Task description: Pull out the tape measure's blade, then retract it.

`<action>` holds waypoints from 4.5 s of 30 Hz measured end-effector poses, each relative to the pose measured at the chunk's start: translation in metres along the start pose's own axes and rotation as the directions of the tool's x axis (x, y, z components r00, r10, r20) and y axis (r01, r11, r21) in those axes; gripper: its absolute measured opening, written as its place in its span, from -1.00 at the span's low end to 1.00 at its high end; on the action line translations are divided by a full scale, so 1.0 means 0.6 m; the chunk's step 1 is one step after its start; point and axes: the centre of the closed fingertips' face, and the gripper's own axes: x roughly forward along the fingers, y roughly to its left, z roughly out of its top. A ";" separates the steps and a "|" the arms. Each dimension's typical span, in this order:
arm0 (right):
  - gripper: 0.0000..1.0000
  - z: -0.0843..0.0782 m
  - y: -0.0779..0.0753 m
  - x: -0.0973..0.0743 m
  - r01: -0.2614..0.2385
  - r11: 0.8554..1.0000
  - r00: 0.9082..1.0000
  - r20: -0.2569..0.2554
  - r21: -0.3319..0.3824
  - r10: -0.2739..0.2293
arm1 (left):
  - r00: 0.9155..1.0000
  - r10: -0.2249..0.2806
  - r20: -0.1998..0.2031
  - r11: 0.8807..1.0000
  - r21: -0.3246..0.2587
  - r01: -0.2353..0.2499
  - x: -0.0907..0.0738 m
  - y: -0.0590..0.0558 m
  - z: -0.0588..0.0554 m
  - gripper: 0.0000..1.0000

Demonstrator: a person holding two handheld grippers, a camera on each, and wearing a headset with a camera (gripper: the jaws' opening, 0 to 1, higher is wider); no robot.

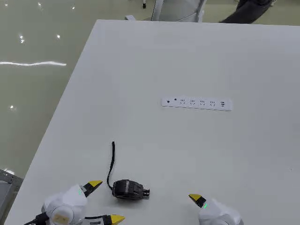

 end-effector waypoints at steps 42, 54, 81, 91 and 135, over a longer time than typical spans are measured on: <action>-0.12 0.049 0.016 0.146 -0.220 0.931 0.970 -0.167 -0.293 0.177 | 0.915 -0.147 -0.375 0.864 0.402 0.304 0.111 0.007 -0.028 0.24; -0.38 0.056 0.019 0.184 -0.268 0.904 0.957 -0.204 -0.334 0.208 | 0.898 -0.159 -0.410 0.845 0.414 0.338 0.134 0.007 -0.032 -0.01; -0.74 0.046 0.023 0.187 -0.326 0.834 0.938 -0.262 -0.446 0.227 | 0.862 -0.181 -0.474 0.846 0.372 0.382 0.136 0.008 -0.045 -0.24; -0.74 0.031 0.003 0.167 -0.316 0.842 0.939 -0.269 -0.438 0.212 | 0.849 -0.174 -0.499 0.858 0.346 0.379 0.137 0.010 -0.045 -0.24; -0.74 -0.028 -0.052 0.085 -0.282 0.853 0.944 -0.287 -0.440 0.164 | 0.834 -0.151 -0.531 0.858 0.349 0.377 0.135 0.011 -0.050 -0.24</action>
